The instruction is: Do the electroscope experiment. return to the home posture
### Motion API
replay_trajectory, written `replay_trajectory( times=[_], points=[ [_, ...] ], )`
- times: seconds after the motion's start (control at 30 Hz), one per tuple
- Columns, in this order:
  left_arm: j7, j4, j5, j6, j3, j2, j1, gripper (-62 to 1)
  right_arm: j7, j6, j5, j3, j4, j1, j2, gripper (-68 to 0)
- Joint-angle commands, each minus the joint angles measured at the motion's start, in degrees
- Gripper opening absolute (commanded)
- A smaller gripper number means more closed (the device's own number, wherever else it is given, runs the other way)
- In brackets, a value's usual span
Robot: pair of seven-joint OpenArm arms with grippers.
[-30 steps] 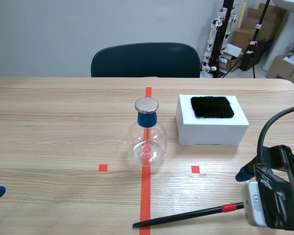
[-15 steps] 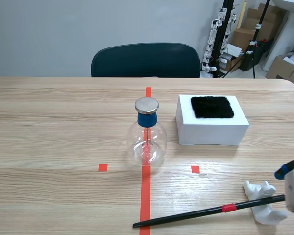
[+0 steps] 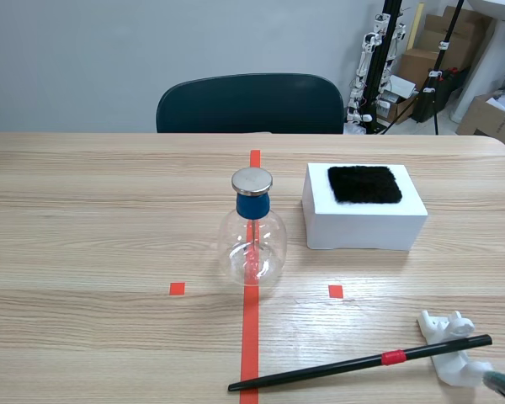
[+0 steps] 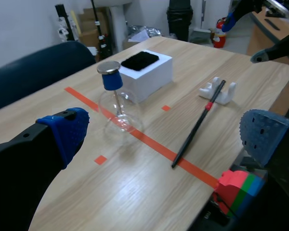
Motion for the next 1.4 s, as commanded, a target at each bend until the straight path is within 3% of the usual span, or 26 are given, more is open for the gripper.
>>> replay_trajectory(
  times=[0.0,0.2,0.33,0.5,0.67,0.87,1.03,1.13,1.27,1.37],
  points=[
    [0.02,1.20,-0.85,0.44,0.31,2.73,0.09,1.4,0.92,0.35,0.76,-0.42,1.66,0.22,0.22,0.4],
    [2.49,6.08,-0.83,0.42,0.37,8.90,-0.28,1.4,2.05,0.35,0.87,-0.72,5.05,-0.42,-1.95,0.4],
    [3.43,7.93,-0.81,0.42,1.66,9.33,-1.90,1.4,3.50,0.35,0.90,-2.34,5.62,-0.39,-1.97,0.4],
    [10.40,8.17,-0.83,0.39,3.76,9.35,-6.03,1.4,3.82,0.33,0.83,-5.95,5.62,-0.39,-1.88,0.4],
    [9.94,8.20,-2.56,0.42,4.52,9.35,-6.32,1.4,3.87,-6.05,0.85,-10.82,5.62,-0.42,-1.79,0.4],
    [13.00,8.20,-2.54,1.79,4.52,9.33,-6.34,1.4,6.05,-11.34,0.85,-16.15,5.62,-0.37,-1.86,0.4],
    [16.59,8.33,-2.58,2.99,4.52,8.46,-6.80,1.4,11.58,-11.54,0.90,-17.05,5.62,-0.22,-3.28,0.4],
    [20.48,9.14,-2.82,3.02,4.52,7.50,-6.93,1.4,12.20,-11.58,0.92,-16.65,5.62,-0.04,-4.85,0.4],
    [24.09,9.94,-6.05,3.06,4.52,5.90,-6.93,1.4,12.17,-11.56,1.55,-15.19,5.62,-0.07,-6.86,0.4],
    [27.15,10.16,-7.91,3.69,4.52,4.70,-6.93,1.4,12.22,-11.56,5.03,-13.18,5.62,-0.07,-8.72,0.4]
  ],
)
